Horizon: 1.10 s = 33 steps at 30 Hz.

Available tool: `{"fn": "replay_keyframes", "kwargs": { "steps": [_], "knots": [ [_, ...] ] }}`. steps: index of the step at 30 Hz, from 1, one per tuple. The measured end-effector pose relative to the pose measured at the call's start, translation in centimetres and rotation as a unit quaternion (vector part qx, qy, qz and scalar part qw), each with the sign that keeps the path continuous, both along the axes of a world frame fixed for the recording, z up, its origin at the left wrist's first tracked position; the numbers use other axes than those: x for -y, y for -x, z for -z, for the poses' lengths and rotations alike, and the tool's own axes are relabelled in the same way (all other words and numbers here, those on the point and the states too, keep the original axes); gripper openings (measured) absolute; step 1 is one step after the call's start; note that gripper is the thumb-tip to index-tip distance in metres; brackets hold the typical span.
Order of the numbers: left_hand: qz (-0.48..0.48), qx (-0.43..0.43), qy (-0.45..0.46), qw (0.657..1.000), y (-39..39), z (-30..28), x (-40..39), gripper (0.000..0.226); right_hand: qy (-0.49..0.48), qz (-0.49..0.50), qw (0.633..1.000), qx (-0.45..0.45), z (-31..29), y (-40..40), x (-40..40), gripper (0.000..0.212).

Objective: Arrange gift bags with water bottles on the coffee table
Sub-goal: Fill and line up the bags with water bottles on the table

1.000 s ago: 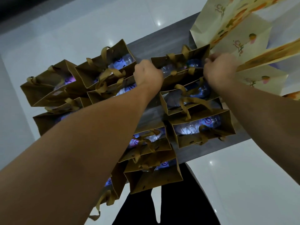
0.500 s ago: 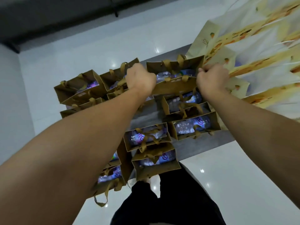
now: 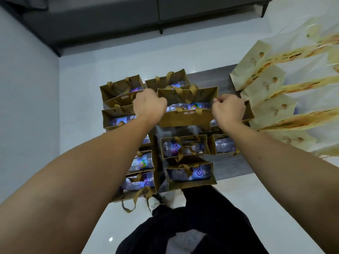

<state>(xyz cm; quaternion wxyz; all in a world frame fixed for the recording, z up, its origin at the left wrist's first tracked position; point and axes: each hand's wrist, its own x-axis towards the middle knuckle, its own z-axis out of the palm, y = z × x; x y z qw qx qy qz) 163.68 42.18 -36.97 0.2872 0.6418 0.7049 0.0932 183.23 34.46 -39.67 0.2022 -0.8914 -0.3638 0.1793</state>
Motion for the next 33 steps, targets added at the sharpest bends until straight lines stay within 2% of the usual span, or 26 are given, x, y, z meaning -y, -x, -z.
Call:
{"fn": "replay_keyframes", "kwargs": {
  "steps": [4,7,16,23,33],
  "knots": [
    [-0.032,-0.016,0.031,0.999,2.0,2.4,0.6,0.010,0.015,-0.032,0.999,-0.021,1.7,1.8,0.1,0.023],
    [-0.061,-0.007,0.056,0.996,2.7,3.9,1.3,0.017,0.016,-0.064,0.997,-0.027,2.7,2.2,-0.4,0.024],
    [-0.084,-0.010,0.031,0.996,2.6,3.9,0.9,0.024,0.027,-0.089,0.996,0.003,3.0,1.1,-1.0,0.022],
    [-0.063,-0.029,0.041,0.997,2.8,5.1,1.7,0.024,0.067,-0.118,0.991,0.018,3.8,1.0,0.2,0.023],
    [-0.042,-0.024,0.021,0.999,2.1,6.6,0.9,0.015,0.064,-0.071,0.995,-0.013,5.3,0.9,-0.4,0.024]
  ]
}}
